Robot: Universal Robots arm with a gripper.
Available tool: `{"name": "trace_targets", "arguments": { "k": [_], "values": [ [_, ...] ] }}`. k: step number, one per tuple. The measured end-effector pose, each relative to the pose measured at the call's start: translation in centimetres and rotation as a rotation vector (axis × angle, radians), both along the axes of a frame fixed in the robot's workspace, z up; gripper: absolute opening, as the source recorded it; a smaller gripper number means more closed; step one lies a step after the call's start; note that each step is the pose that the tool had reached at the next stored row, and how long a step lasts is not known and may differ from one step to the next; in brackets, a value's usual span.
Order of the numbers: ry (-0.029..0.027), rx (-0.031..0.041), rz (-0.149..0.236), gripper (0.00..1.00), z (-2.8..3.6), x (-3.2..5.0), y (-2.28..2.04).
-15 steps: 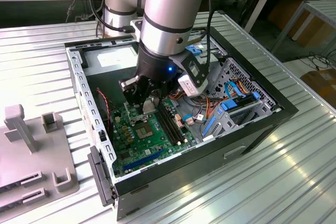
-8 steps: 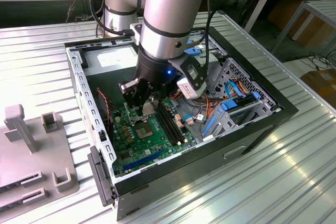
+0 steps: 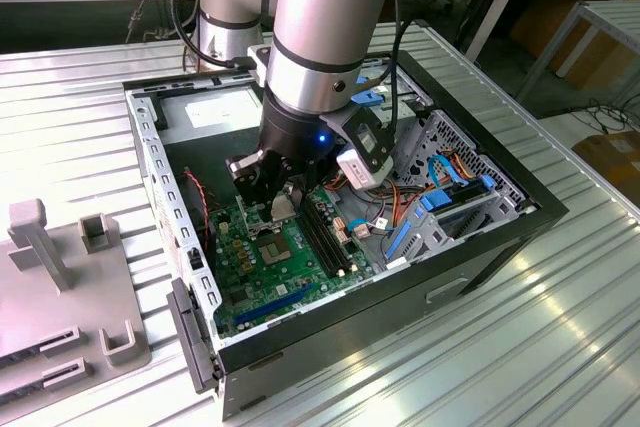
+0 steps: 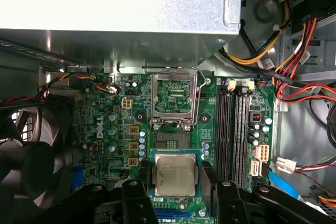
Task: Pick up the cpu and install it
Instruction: 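Pick up the cpu and move it towards the insertion slot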
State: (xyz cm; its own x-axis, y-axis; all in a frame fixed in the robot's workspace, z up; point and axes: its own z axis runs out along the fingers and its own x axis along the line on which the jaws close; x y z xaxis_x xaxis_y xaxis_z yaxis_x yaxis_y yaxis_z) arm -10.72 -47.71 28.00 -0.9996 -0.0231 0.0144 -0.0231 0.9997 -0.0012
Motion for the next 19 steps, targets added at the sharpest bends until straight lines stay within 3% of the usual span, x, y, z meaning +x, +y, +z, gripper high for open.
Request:
{"name": "trace_targets", "arguments": {
  "k": [8, 14, 19],
  "values": [
    [0.0002, 0.0000, 0.000, 0.47, -0.17, -0.01, -0.17],
    [0.0003, 0.0000, -0.003, 0.47, -1.25, 0.00, -0.77],
    [0.0004, -0.0003, -0.015, 0.47, -2.31, 0.08, -0.82]
  ]
}}
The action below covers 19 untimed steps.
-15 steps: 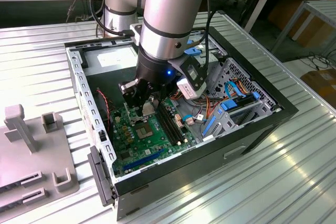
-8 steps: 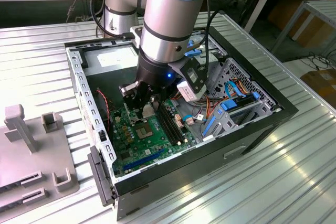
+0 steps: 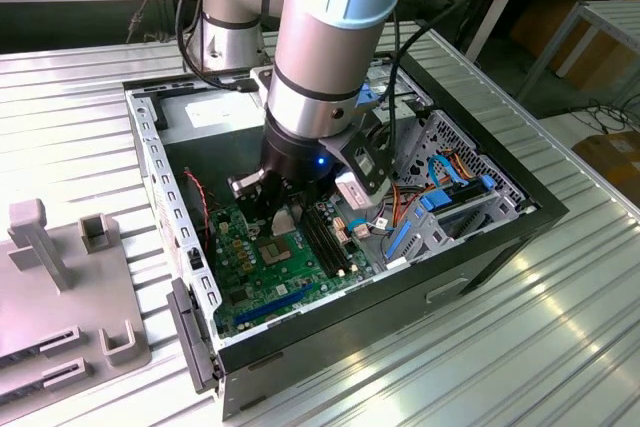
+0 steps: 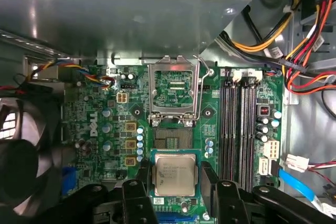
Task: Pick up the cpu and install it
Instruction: 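Pick up the cpu and move it towards the insertion slot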
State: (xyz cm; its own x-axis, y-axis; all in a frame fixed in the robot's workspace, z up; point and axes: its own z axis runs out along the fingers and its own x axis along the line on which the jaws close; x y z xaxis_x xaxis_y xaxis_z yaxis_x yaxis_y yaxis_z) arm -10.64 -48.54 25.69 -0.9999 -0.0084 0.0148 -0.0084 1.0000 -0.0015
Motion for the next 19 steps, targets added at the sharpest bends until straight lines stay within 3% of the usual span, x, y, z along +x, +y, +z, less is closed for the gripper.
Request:
{"name": "trace_targets", "arguments": {
  "k": [6, 19],
  "values": [
    [0.0000, -0.0002, 0.000, 0.47, -1.47, 0.19, 0.02],
    [0.0000, -0.0001, 0.002, 0.47, -3.98, 0.12, 0.04]
  ]
}}
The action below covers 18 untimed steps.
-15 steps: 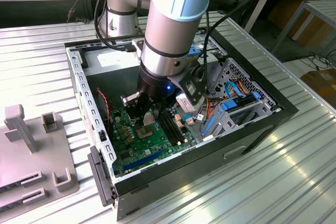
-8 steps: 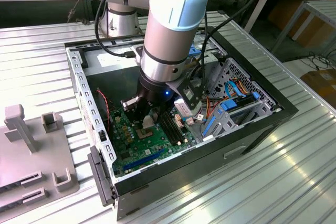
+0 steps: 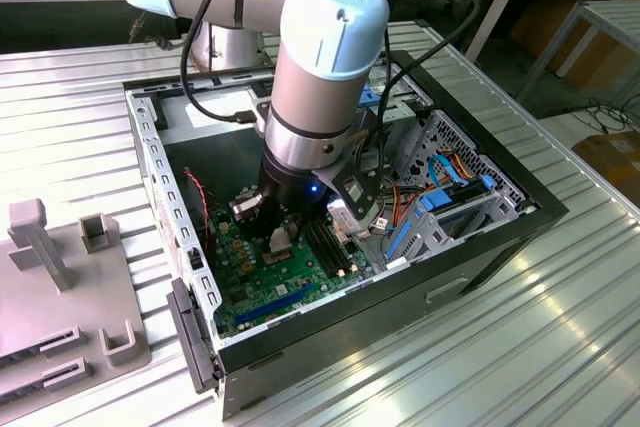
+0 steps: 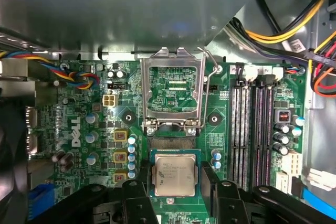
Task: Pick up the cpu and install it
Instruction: 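Pick up the cpu and move it towards the insertion slot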
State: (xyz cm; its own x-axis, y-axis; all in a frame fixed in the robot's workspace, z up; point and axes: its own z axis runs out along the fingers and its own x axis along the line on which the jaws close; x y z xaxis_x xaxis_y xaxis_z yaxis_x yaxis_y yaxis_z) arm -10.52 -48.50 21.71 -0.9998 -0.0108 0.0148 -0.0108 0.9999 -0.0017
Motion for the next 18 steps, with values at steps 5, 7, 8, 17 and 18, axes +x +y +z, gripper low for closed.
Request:
{"name": "trace_targets", "arguments": {
  "k": [5, 7, 8, 17, 18],
  "values": [
    [-0.0001, 0.0003, 0.000, 0.47, -0.11, 0.00, 0.00],
    [0.0000, 0.0000, 0.001, 0.47, -0.36, -0.01, 0.00],
    [0.0000, 0.0000, 0.001, 0.47, -0.47, -0.02, 0.00],
    [0.0001, 0.0003, 0.005, 0.47, -1.34, -0.08, -0.01],
    [0.0001, 0.0004, 0.005, 0.47, -1.41, -0.09, -0.01]
  ]
}}
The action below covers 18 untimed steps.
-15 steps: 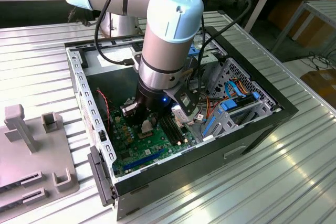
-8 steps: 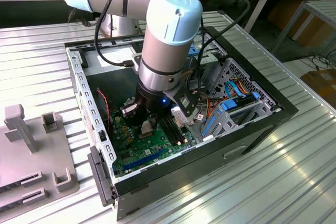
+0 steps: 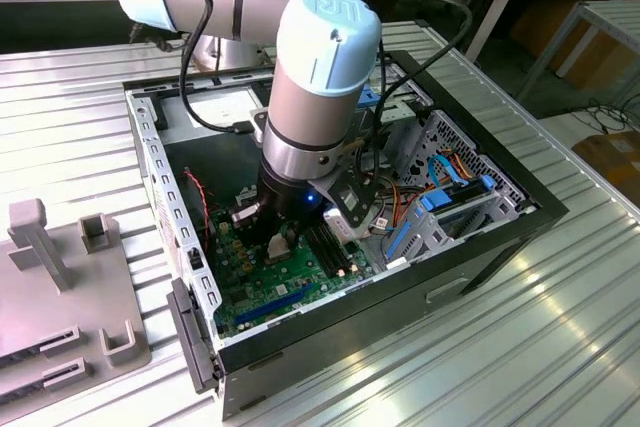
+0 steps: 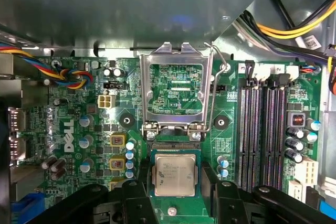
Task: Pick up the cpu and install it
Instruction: 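Pick up the cpu and move it towards the insertion slot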
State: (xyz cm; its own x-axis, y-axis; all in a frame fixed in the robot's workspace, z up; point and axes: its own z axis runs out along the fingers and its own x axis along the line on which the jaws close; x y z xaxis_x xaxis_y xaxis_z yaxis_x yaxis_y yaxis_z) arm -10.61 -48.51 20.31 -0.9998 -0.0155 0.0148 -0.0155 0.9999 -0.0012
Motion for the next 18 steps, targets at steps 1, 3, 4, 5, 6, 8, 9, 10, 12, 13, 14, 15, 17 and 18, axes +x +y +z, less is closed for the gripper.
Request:
{"name": "trace_targets", "arguments": {
  "k": [1, 3, 4, 5, 6, 8, 9, 10, 12, 13, 14, 15, 17, 18],
  "values": [
    [0.0001, -0.0003, 0.000, 0.47, -0.02, -0.01, -0.01],
    [0.0000, 0.0000, 0.000, 0.47, -0.12, -0.10, 0.00],
    [0.0000, 0.0000, 0.000, 0.47, -0.16, -0.12, 0.00],
    [0.0000, 0.0001, 0.000, 0.47, -0.23, -0.12, 0.01],
    [-0.0001, 0.0001, 0.000, 0.47, -0.30, -0.12, 0.01],
    [0.0001, -0.0003, 0.000, 0.47, -0.35, -0.12, 0.00],
    [0.0001, -0.0003, 0.000, 0.47, -0.36, -0.12, 0.00],
    [0.0001, -0.0002, 0.000, 0.47, -0.37, -0.12, 0.00],
    [0.0001, 0.0000, -0.001, 0.47, -0.37, -0.12, 0.00],
    [0.0000, 0.0000, -0.001, 0.47, -0.37, -0.11, 0.00],
    [-0.0001, 0.0002, -0.001, 0.47, -0.36, -0.10, 0.01],
    [-0.0001, 0.0003, -0.001, 0.47, -0.35, -0.09, 0.01],
    [-0.0001, 0.0002, -0.002, 0.47, -0.34, -0.09, 0.01],
    [-0.0001, 0.0001, -0.002, 0.47, -0.34, -0.09, 0.01]
  ]
}}
